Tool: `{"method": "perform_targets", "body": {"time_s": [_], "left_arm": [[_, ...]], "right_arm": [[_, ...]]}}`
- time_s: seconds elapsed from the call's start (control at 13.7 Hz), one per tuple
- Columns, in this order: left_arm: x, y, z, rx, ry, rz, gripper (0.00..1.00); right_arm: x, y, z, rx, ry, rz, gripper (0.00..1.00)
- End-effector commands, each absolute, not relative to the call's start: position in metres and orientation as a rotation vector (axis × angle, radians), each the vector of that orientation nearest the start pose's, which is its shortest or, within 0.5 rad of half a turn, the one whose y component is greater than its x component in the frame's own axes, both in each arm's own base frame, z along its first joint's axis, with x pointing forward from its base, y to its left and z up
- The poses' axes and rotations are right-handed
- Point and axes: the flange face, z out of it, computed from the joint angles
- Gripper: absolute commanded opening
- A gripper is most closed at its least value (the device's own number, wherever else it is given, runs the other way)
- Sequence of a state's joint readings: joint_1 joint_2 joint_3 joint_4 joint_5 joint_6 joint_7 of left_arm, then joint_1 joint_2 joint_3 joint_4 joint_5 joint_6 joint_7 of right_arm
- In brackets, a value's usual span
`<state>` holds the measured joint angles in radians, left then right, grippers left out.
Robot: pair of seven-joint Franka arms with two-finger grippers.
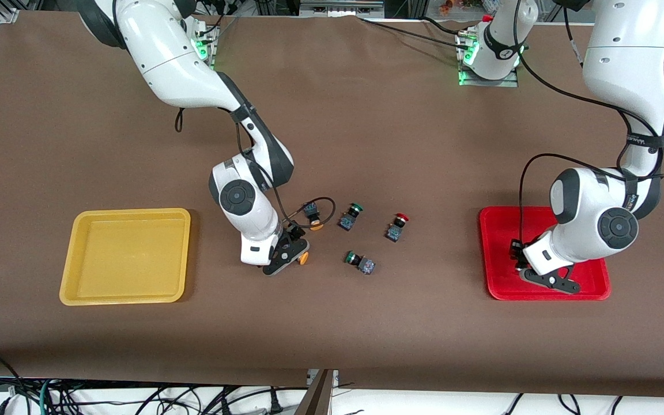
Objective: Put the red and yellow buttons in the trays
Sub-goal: 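Grasp the red button with the left gripper while the right grasps yellow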
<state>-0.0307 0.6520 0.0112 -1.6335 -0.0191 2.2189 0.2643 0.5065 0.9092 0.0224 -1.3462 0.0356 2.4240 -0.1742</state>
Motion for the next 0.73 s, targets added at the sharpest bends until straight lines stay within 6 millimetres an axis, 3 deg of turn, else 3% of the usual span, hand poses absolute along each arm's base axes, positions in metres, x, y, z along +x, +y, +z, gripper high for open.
{"method": "perform_targets", "body": {"time_s": [0.0, 0.15, 0.29, 0.36, 0.44, 0.51, 0.66], "left_arm": [[0.673, -0.020, 0.227, -3.126, 0.469, 0.135, 0.12], [0.668, -0.021, 0.217, -3.129, 0.467, 0.161, 0.13], [0.666, -0.021, 0.212, -3.129, 0.467, 0.176, 0.20], [0.666, -0.022, 0.212, -3.127, 0.471, 0.176, 0.36], [0.666, -0.021, 0.214, -3.126, 0.472, 0.174, 0.80], [0.668, -0.022, 0.218, -3.127, 0.474, 0.166, 1.00], [0.670, -0.032, 0.240, -3.125, 0.476, 0.133, 1.00]], "right_arm": [[0.650, 0.384, 0.190, -2.880, -1.003, -0.237, 0.97], [0.651, 0.384, 0.189, -2.879, -1.004, -0.246, 0.91], [0.650, 0.384, 0.187, -2.879, -1.003, -0.249, 0.81], [0.650, 0.384, 0.187, -2.878, -1.006, -0.249, 0.71], [0.650, 0.384, 0.187, -2.877, -1.010, -0.249, 0.54], [0.652, 0.381, 0.187, -2.879, -1.009, -0.250, 0.40], [0.656, 0.374, 0.188, -2.882, -1.003, -0.253, 0.19]]}}
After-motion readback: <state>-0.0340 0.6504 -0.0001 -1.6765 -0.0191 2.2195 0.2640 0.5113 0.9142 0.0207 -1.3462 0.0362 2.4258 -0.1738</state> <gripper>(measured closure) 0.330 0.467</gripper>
